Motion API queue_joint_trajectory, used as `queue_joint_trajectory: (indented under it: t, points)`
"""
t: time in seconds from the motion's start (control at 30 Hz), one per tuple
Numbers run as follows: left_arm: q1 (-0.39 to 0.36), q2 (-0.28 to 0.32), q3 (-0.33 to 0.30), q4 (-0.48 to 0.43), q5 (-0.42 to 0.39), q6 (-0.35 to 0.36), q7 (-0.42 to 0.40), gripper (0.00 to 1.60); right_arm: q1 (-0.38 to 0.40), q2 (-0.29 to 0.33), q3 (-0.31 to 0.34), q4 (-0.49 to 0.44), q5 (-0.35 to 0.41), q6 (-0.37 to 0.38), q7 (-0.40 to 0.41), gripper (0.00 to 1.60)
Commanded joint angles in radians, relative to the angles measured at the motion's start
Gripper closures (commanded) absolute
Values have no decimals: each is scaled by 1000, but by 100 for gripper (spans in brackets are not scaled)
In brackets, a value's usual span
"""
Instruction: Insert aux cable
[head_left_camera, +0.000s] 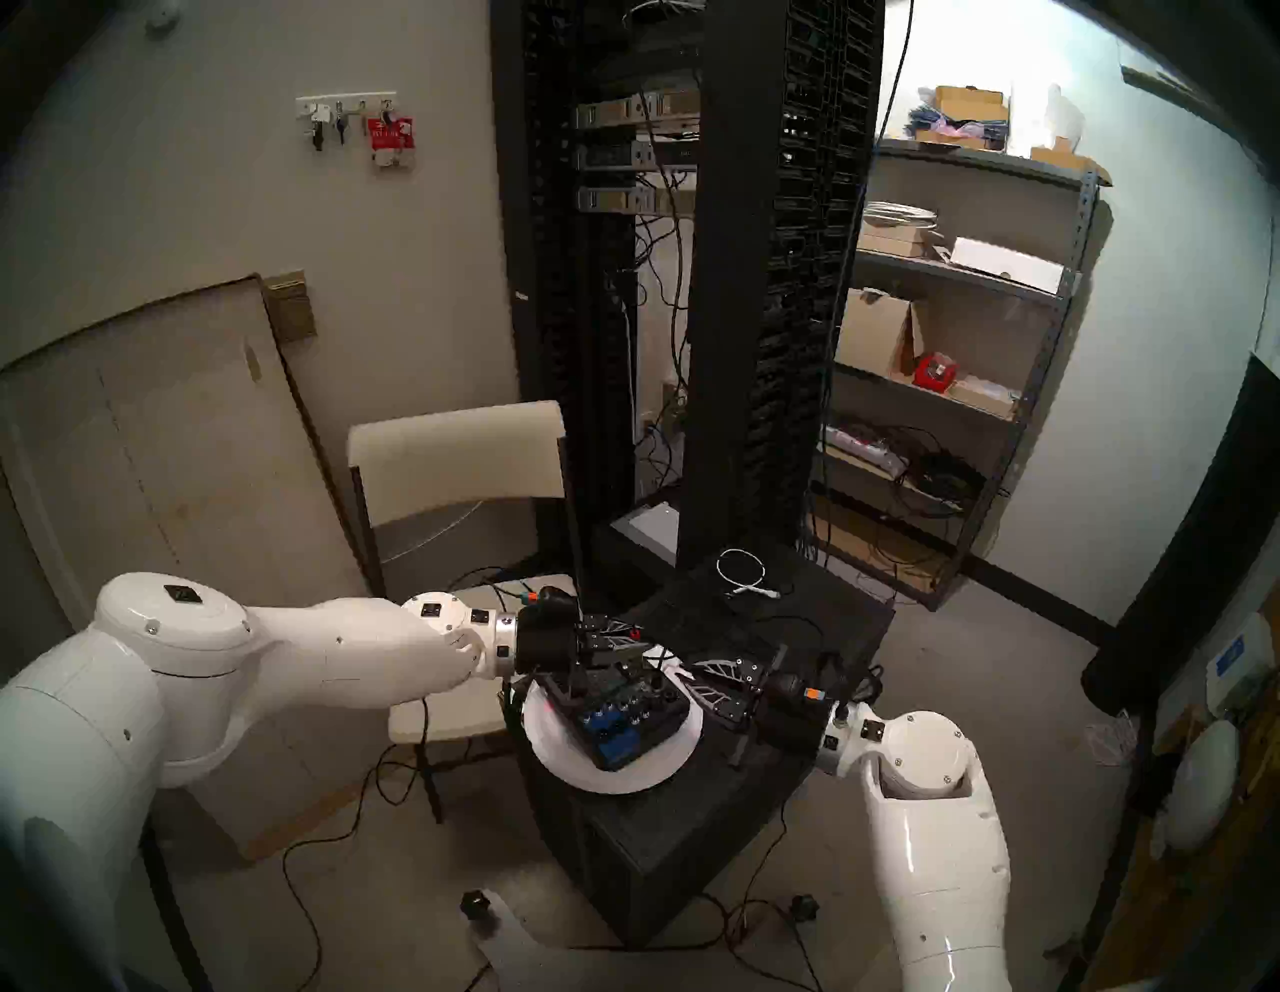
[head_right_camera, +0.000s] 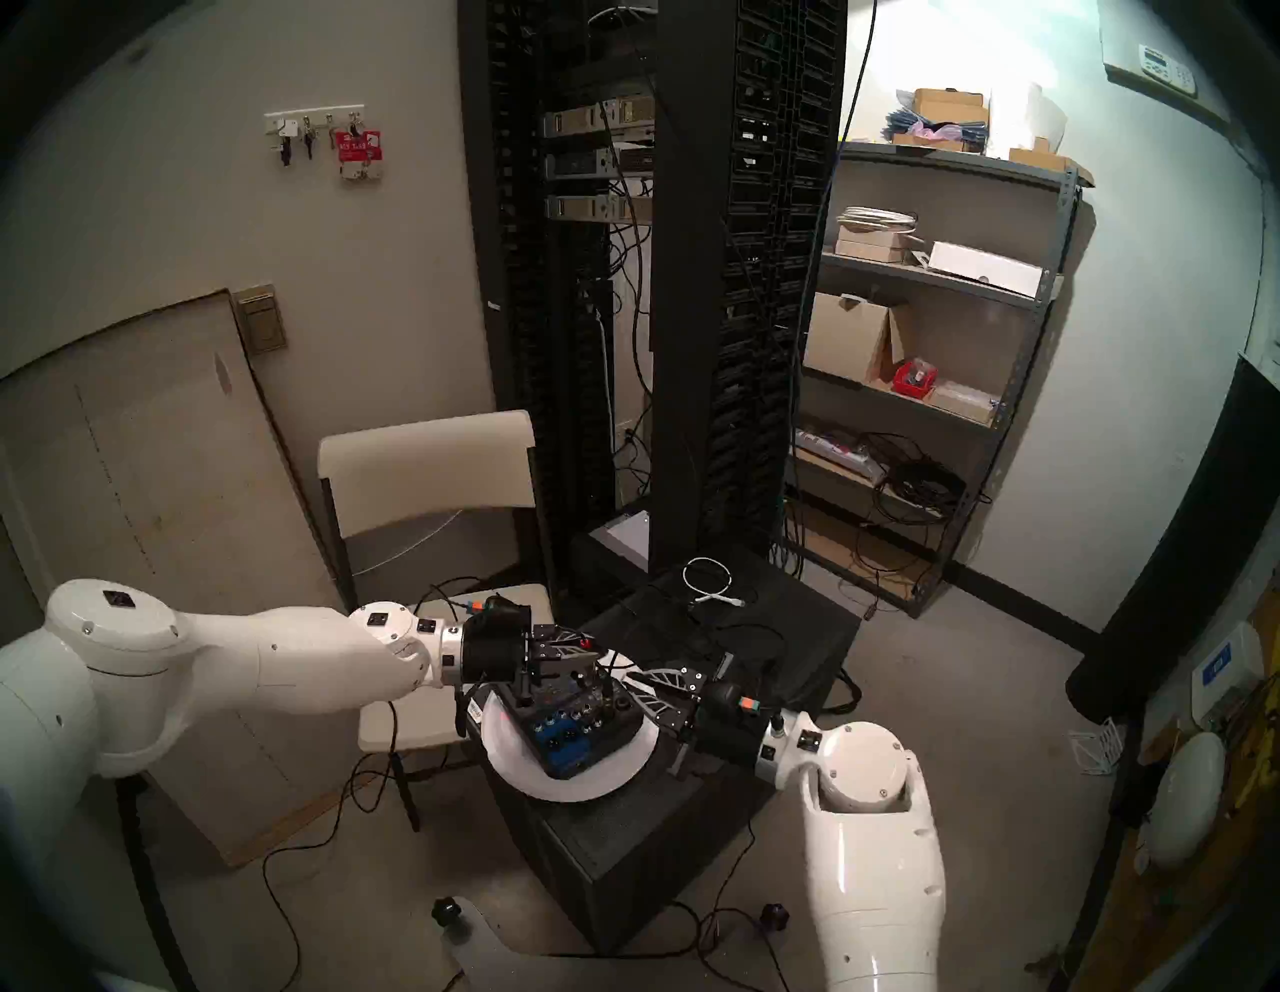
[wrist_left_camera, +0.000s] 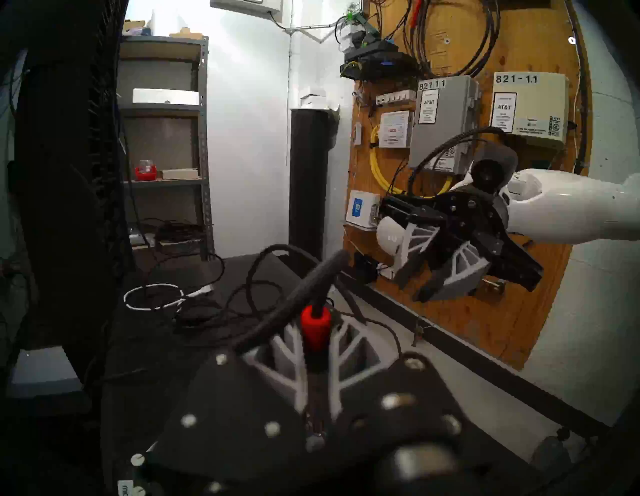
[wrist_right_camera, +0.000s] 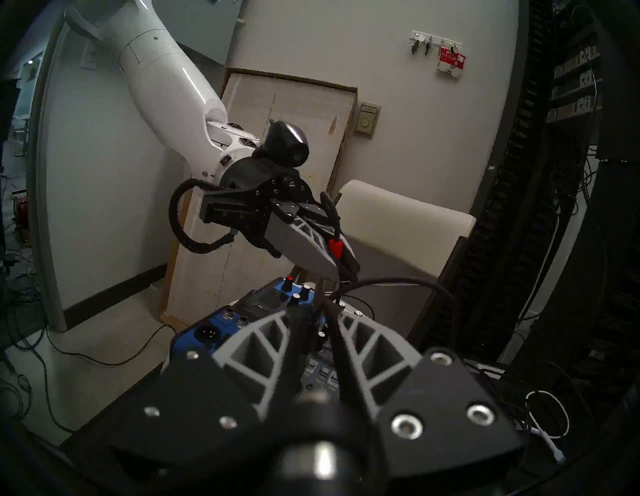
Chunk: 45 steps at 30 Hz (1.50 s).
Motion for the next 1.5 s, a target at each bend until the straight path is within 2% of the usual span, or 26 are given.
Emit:
queue_joint_trajectory:
  t: [0.0, 0.47, 1.07, 1.47]
  points:
    - [-10, -48, -23, 44, -16, 2, -36, 160, 10, -5, 1, -16, 11, 0, 0, 89]
    - [-9, -99, -24, 106, -22, 32, -115, 160, 14, -6, 6, -10, 7, 0, 0, 90]
    - [-17, -145, -18, 155, 18, 42, -123, 160, 21, -5, 14, 6, 1, -1, -5, 89]
    - [-1, -173, -43, 193, -5, 61, -157, 160, 21, -6, 18, 8, 1, -3, -5, 90]
